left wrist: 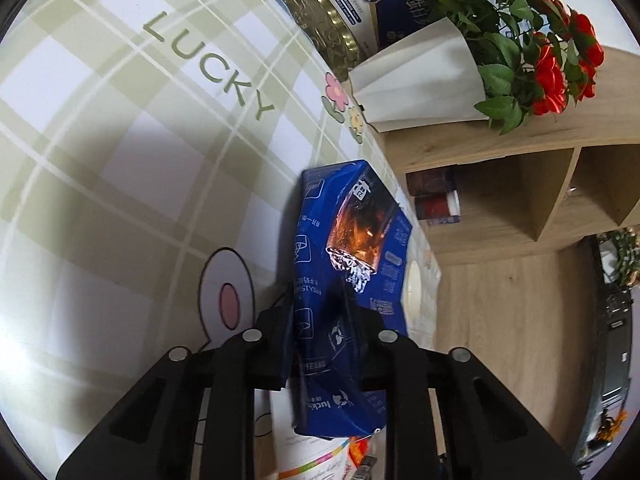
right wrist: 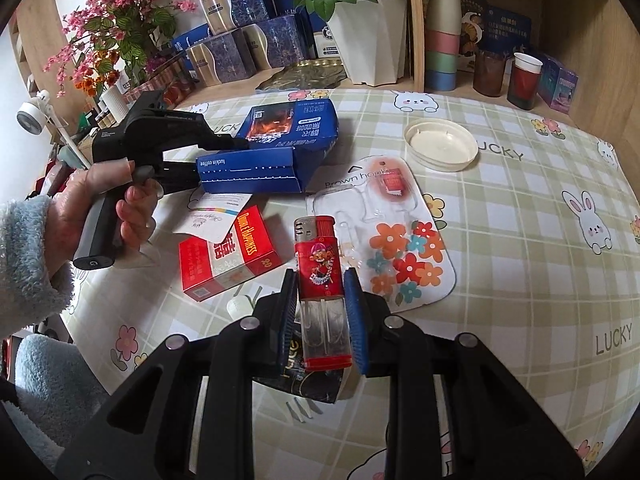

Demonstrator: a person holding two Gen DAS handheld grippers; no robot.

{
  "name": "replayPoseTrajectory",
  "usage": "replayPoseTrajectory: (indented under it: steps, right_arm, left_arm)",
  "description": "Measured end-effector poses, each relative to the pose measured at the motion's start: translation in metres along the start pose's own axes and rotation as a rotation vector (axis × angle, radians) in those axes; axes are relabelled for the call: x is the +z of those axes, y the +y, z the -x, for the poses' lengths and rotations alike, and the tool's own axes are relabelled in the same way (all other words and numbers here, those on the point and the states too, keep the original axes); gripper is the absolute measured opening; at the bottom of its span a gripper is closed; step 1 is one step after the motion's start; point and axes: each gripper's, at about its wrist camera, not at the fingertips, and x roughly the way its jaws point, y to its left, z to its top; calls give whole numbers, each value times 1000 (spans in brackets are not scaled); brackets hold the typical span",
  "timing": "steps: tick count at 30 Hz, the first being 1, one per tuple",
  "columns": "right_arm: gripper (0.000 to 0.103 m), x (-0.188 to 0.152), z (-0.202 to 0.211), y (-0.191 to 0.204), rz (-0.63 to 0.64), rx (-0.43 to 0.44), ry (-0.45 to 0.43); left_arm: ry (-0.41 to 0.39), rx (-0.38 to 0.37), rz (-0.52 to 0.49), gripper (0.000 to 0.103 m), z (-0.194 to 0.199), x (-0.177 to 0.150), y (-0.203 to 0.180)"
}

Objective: Collect trash
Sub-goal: 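Grasp the blue coffee box with the left gripper while the right holds the lighter, then carry the lighter over the bin with the right gripper while the left carries the box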

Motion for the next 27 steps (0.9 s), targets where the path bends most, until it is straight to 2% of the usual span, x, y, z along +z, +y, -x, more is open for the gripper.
replayPoseTrajectory:
  steps: [4,10,16,20,27]
  right_arm:
    - [27,1,2,-1,-1,-2,-9]
    - [27,3,11,-2,-11,-7,-35]
    - [27,4,25,0,-21,1,-60]
    - [27,3,37,5,-30,14,-77]
    - [27,-6,68,21,-39,43,-115]
  left_arm:
    - [-4,-15,-52,17,6,-3,-13]
    - [-68,-22,-183,14,37,-10,-54]
    - [-148,42,-367,14,80,-26,-106]
    - [-196,67,-428,14,120,-51,-128]
    - [-208,75,-467,14,176,-111,-136]
